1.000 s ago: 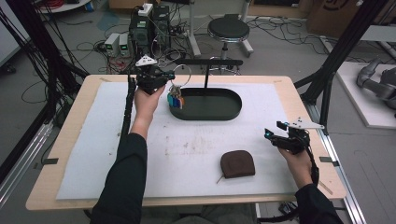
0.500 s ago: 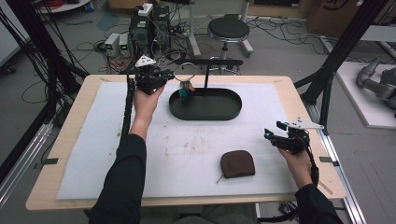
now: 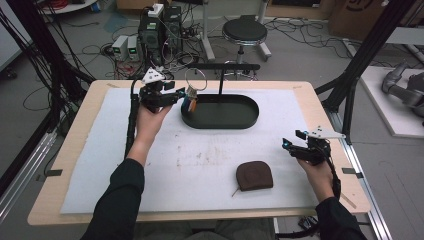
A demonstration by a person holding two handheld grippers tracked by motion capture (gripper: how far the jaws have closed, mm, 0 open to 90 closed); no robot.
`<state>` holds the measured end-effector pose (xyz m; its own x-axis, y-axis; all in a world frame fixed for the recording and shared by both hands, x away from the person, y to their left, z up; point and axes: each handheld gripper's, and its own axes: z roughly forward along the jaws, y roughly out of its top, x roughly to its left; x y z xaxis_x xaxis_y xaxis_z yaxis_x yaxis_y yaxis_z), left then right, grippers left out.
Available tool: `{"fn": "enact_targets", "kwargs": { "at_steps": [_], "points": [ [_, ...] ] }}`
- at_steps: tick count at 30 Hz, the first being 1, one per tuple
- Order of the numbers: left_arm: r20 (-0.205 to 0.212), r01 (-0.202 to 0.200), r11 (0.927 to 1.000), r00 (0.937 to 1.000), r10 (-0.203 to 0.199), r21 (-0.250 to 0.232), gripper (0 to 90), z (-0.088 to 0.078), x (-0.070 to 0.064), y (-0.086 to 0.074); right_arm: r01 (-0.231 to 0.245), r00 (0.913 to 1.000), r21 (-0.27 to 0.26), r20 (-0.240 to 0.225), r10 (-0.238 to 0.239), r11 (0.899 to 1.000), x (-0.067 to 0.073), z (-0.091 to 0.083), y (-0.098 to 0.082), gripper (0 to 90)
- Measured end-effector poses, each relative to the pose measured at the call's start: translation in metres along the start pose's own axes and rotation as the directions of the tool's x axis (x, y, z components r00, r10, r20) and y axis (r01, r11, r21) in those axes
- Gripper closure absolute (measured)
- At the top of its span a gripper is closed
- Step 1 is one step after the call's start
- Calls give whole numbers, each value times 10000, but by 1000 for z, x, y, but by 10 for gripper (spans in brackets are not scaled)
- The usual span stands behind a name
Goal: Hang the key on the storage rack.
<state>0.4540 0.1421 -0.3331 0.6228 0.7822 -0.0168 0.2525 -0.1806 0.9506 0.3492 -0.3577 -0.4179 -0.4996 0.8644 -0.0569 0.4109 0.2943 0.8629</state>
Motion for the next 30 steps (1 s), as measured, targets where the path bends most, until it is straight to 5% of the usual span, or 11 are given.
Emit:
{"fn": "enact_targets", "kwargs": {
  "at_steps": [17, 30],
  "points": [
    [610, -191, 9994, 9979, 208, -292, 410, -61, -19, -28, 50, 10000, 58, 66, -51, 10000, 2, 2, 1, 358],
    [574, -232, 9997, 9981, 238, -113, 350, -98, -37, -75, -18, 10000, 11, 81, 18, 10000, 3, 3, 2, 358]
  ]
}}
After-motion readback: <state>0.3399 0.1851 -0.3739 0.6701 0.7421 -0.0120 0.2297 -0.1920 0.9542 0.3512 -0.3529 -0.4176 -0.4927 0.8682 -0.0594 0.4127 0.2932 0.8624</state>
